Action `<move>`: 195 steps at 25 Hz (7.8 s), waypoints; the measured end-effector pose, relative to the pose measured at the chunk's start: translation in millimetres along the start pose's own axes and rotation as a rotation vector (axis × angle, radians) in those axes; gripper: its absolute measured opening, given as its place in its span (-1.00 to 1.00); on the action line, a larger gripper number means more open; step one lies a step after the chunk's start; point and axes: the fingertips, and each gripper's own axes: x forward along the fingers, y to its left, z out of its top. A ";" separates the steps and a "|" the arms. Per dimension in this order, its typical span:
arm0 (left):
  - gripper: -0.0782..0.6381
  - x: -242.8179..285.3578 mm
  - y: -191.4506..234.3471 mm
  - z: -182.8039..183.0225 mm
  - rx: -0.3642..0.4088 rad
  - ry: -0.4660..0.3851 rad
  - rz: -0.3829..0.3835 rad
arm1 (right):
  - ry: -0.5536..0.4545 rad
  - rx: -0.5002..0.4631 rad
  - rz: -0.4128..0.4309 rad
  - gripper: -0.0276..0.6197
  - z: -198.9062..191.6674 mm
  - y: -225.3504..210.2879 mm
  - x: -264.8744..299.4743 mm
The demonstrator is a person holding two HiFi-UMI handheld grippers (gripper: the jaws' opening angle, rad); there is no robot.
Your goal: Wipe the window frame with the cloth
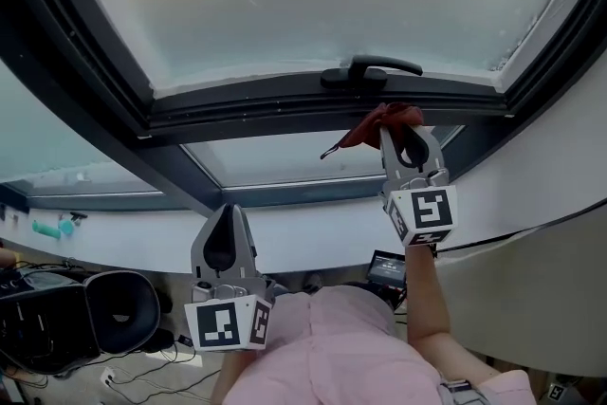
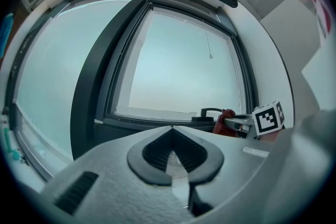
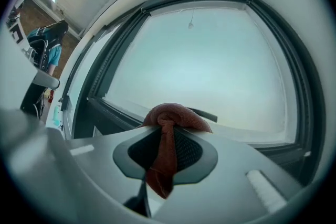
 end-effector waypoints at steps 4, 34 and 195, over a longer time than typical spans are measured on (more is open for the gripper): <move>-0.79 -6.9 7.7 -0.5 -0.004 0.003 0.024 | 0.044 -0.007 0.018 -0.71 -15.6 11.3 21.8; -0.79 -10.9 -11.3 -6.6 -0.002 0.001 0.025 | 0.091 -0.011 -0.194 -0.70 -46.4 -92.8 -13.0; -0.79 34.9 -34.8 -15.0 0.020 0.056 -0.030 | 0.265 -0.040 -0.355 -0.69 -129.9 -224.9 -40.4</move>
